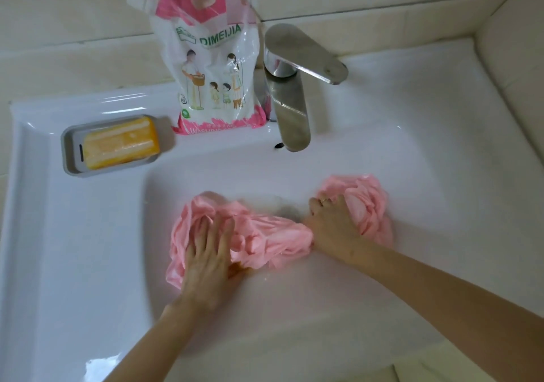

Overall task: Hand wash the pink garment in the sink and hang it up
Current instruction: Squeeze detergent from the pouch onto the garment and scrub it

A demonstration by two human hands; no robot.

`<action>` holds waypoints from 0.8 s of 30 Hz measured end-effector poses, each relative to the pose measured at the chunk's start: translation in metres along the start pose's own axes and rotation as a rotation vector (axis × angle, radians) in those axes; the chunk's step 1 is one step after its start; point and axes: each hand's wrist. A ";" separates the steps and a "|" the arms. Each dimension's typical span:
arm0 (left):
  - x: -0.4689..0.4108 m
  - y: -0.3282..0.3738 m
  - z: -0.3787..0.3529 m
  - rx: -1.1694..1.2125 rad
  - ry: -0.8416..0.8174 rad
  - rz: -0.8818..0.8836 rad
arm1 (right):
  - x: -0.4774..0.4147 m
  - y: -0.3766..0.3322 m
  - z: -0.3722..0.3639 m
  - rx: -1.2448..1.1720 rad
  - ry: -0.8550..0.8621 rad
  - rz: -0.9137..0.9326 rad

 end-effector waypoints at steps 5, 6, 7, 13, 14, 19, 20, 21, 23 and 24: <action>0.002 0.025 0.003 0.349 0.068 -0.106 | 0.032 -0.005 0.042 -0.659 0.366 -0.056; -0.001 0.029 0.001 0.428 0.036 -0.060 | 0.038 -0.009 0.056 -0.858 0.399 -0.056; -0.001 0.028 -0.002 0.511 -0.014 0.031 | 0.041 -0.013 0.067 -1.075 0.415 -0.024; -0.005 0.049 0.030 0.842 0.133 0.099 | 0.064 -0.013 0.108 -1.915 0.240 0.349; -0.008 0.053 0.039 0.816 0.204 0.107 | 0.064 -0.010 0.105 -2.016 0.227 0.351; -0.021 0.056 0.055 0.414 0.352 -0.036 | 0.039 0.030 0.043 -2.243 0.118 -0.073; -0.024 0.055 0.052 0.302 0.360 -0.064 | 0.032 0.034 0.027 -2.187 0.056 -0.242; -0.025 0.057 0.049 0.253 0.335 -0.071 | 0.027 0.036 0.015 -2.166 -0.031 -0.375; -0.024 0.050 0.034 0.140 0.226 -0.088 | 0.015 0.034 -0.008 -2.108 -0.130 -0.632; -0.022 0.044 0.023 0.043 0.145 -0.073 | 0.011 0.033 -0.015 -1.991 -0.088 -0.777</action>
Point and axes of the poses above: each hand's wrist, its own x-axis away from the middle knuckle, its own z-axis out of the back of the hand, y = z × x, and after that the axes turned 6 degrees about x, right-handed
